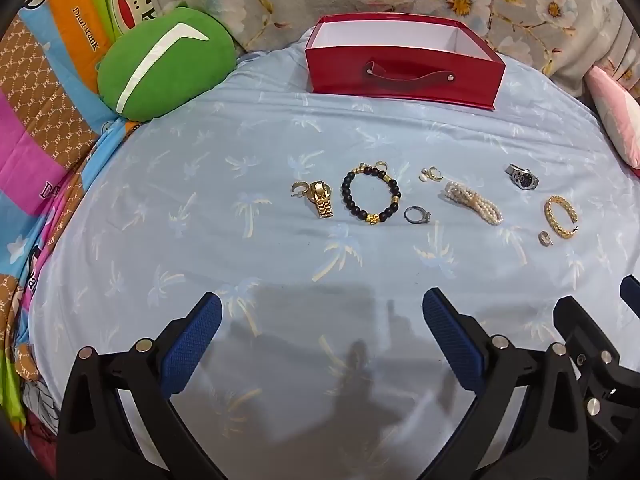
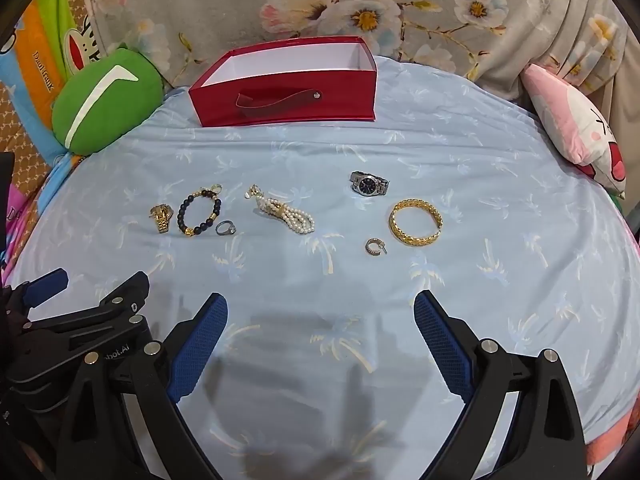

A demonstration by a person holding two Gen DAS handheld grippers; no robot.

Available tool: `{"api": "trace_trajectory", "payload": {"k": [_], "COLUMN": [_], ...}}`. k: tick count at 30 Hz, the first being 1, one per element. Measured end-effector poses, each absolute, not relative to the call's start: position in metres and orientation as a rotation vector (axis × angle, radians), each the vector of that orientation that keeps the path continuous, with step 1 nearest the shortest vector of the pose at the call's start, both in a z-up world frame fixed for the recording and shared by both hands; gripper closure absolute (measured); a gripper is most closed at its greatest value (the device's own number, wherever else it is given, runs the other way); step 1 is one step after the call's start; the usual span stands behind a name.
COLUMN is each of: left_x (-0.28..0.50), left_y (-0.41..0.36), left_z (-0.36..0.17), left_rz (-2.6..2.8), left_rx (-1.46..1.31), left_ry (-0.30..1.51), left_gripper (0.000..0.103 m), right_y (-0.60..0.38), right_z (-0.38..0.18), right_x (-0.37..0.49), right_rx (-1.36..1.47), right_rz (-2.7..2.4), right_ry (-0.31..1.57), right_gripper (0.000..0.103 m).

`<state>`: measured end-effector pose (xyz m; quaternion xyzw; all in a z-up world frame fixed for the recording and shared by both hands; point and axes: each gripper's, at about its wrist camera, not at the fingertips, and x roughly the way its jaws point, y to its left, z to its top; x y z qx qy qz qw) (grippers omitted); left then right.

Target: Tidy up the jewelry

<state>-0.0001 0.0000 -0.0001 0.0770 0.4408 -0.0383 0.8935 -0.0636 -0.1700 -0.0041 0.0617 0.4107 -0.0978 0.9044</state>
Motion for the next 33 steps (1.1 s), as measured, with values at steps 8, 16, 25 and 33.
{"api": "trace_trajectory", "payload": {"k": [8,16,25,33], "left_x": [0.0009,0.0006,0.0005,-0.0013], "left_y": [0.0022,0.001,0.0009,0.0028], "left_z": [0.0004,-0.0008,-0.0012,-0.0018], "left_rz": [-0.08,-0.079,-0.08,-0.079], "left_rx": [0.159,0.161,0.16,0.162], "left_ry": [0.913,0.914,0.915,0.91], "left_gripper": [0.005,0.005,0.005,0.005], "right_y": [-0.1702,-0.17,-0.1697,-0.1694], "right_z": [-0.0053,-0.0066,-0.0059,-0.0066], "right_x": [-0.0639,-0.0639,-0.0642,-0.0636], "right_rx": [0.13,0.131,0.131,0.131], "right_rz": [-0.202,-0.201,-0.202,-0.202], "right_ry": [0.849,0.85,0.85,0.851], "right_gripper": [0.011,0.011,0.011,0.011]}}
